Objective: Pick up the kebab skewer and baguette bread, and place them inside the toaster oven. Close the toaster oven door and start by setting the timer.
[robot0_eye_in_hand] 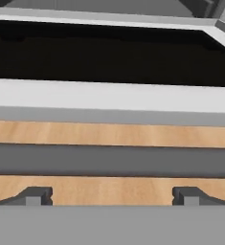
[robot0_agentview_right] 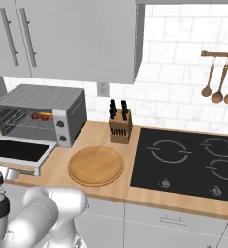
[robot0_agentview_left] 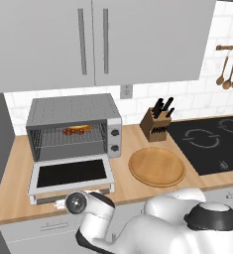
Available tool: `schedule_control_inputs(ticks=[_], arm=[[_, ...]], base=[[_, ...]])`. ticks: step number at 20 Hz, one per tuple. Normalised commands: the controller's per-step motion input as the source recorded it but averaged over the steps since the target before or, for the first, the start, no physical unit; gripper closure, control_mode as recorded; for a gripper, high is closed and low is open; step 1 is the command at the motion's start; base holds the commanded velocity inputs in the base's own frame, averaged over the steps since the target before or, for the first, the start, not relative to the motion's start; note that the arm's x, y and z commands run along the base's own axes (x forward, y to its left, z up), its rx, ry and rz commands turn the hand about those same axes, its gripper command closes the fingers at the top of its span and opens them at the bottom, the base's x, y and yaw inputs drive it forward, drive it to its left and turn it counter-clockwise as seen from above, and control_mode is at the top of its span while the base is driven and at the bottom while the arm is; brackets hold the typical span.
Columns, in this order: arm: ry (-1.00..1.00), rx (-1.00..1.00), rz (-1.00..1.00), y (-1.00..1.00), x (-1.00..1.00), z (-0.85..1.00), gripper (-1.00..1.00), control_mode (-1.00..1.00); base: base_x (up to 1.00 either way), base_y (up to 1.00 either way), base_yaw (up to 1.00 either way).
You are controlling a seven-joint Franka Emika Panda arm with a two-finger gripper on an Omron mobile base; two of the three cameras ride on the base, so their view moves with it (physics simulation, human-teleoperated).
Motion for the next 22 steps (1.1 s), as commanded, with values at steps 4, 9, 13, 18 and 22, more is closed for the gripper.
schedule_control_inputs(ticks=[4, 9, 13, 18, 22], arm=[[0.13, 0.00, 0.00, 0.00, 0.00, -0.39, -1.00, -1.00], [0.03, 0.00, 0.00, 0.00, 0.06, -0.44, -1.00, -1.00], [0.00, 0.00, 0.00, 0.00, 0.24, -0.29, -1.00, -1.00], [0.00, 0.00, 0.00, 0.00, 0.24, -0.31, -1.00, -1.00], [0.00, 0.00, 0.00, -0.01, 0.23, -0.40, -1.00, -1.00]], base=[[0.00, 0.00, 0.00], [0.00, 0.00, 0.00], [0.00, 0.00, 0.00], [0.00, 0.00, 0.00], [0.00, 0.00, 0.00]])
